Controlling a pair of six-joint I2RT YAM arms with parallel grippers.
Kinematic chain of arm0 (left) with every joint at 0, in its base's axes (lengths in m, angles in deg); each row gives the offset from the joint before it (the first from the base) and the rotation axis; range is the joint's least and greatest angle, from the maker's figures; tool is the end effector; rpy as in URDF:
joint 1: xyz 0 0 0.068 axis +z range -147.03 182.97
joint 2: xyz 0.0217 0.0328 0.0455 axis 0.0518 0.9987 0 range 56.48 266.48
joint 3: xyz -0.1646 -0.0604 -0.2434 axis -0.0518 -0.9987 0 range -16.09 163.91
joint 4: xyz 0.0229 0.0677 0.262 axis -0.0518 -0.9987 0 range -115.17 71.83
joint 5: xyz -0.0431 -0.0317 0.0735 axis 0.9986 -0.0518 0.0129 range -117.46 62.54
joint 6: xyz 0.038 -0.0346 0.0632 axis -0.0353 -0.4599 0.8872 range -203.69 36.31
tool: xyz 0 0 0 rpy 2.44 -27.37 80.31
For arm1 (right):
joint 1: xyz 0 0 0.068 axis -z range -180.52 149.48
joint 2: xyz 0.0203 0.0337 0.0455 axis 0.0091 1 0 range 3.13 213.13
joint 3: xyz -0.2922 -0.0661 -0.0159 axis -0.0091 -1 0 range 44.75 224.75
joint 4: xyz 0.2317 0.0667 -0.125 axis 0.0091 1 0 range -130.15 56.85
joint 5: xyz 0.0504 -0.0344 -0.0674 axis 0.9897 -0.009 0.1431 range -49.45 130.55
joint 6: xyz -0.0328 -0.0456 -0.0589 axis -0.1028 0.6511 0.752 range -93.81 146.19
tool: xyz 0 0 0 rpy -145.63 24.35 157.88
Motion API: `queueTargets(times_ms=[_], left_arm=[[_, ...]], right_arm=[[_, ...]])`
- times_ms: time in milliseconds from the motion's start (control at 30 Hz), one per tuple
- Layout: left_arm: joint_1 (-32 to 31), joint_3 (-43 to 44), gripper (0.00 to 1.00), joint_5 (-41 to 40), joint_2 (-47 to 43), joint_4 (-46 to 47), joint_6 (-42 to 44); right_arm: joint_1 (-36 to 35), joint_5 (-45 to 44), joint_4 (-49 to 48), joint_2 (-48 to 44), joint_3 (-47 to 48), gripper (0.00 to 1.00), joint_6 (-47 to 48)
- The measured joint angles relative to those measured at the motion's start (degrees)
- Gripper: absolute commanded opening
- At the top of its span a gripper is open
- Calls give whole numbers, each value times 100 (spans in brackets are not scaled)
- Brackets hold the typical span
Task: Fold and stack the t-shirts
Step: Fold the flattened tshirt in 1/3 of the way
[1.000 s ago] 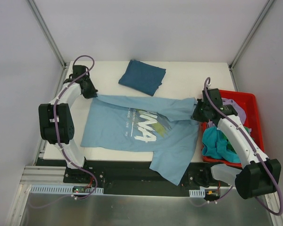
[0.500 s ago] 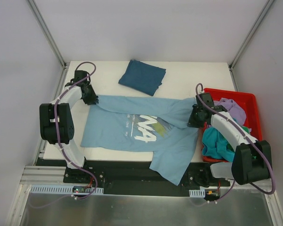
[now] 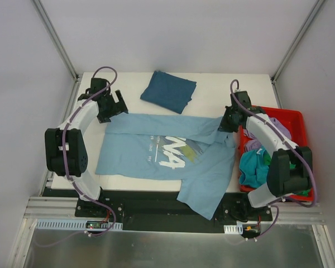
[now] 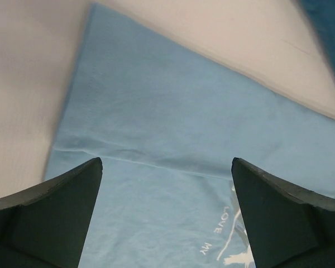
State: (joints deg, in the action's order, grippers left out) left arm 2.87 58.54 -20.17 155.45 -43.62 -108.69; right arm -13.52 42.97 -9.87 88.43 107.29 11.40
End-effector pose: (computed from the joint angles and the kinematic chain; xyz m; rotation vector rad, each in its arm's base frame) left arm 0.4162 -0.0098 0.2410 -0.4745 2.4155 -0.3487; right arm 0.3327 0.0799 0.2455 0.0215 2.5136 0.2531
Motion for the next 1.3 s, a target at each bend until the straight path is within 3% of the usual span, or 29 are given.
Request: queueTargets(times_ms=[133, 367, 467, 600, 800, 1067, 1300], left_arm=[[-612, 26, 99, 0, -372, -26, 24], [-2417, 522, 97, 328, -382, -11, 37], [-3123, 896, 91, 531, -4, 87, -212], [-3762, 1506, 75, 758, 953, 302, -793], [-4356, 2087, 61, 761, 2083, 420, -1458], [-4870, 2782, 42, 522, 2739, 542, -1786], [-5069, 2822, 38, -136, 2898, 551, -1897]], right_arm=[[149, 2, -20, 660, 688, 0, -2], [590, 293, -258, 2096, 1823, 0, 15], [682, 586, -428, 2426, 1919, 0, 31], [684, 942, -638, 2505, 1784, 0, 28], [734, 1300, -970, 2505, 1349, 0, 20], [876, 1661, -1255, 2505, 962, 0, -61], [931, 1856, -1473, 2505, 822, 1, -107]])
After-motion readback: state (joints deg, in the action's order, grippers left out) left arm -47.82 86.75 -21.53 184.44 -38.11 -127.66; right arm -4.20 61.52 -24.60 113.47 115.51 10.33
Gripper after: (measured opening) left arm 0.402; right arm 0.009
